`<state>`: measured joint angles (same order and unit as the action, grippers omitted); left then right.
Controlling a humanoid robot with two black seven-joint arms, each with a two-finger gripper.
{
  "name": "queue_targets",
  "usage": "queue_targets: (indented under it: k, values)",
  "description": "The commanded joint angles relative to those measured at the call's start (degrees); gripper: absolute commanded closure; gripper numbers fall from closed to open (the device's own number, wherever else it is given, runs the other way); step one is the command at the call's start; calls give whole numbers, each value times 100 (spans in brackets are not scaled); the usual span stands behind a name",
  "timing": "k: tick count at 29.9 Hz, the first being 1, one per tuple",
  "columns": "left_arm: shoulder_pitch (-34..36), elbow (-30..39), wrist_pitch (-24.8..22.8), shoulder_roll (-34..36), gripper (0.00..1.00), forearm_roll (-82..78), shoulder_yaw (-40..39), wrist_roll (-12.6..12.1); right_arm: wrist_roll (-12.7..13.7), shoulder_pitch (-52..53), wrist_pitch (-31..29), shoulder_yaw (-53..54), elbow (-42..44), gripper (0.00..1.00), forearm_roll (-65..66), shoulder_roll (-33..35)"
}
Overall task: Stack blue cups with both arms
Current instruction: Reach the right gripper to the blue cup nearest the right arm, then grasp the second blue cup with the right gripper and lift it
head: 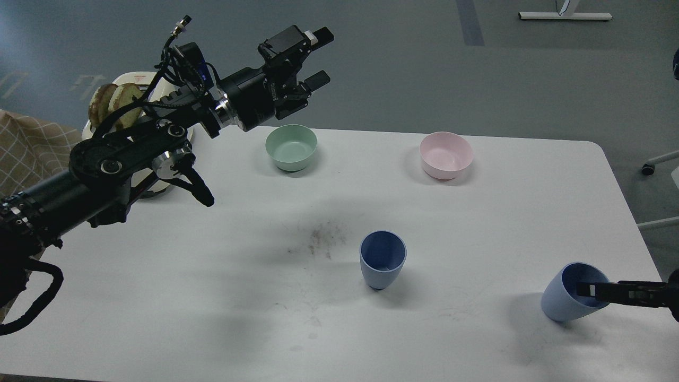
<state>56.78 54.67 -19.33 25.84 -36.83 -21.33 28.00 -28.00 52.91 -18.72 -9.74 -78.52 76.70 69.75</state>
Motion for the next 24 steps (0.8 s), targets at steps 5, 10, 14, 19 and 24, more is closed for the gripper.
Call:
queue_targets:
  k: [5,10,14,19,24]
  values:
    - [0,0,0,-9,2,0,-20,0,0,0,-9,-2,-6,82,240,65]
    - [-9,0,0,-9,2,0,-20,0,0,0,9,16,-49,98,371,223]
    - [-9,0,0,-9,2,0,-20,0,0,8,18,77,-163,100,380,363]
    - [-9,9,-9,-9,2,9,-20,0,0,140,18,183,-576,100,380,785]
    - [-9,9,-9,-18,2,0,-20,0,0,561,9,227,-788,100,486,1111]
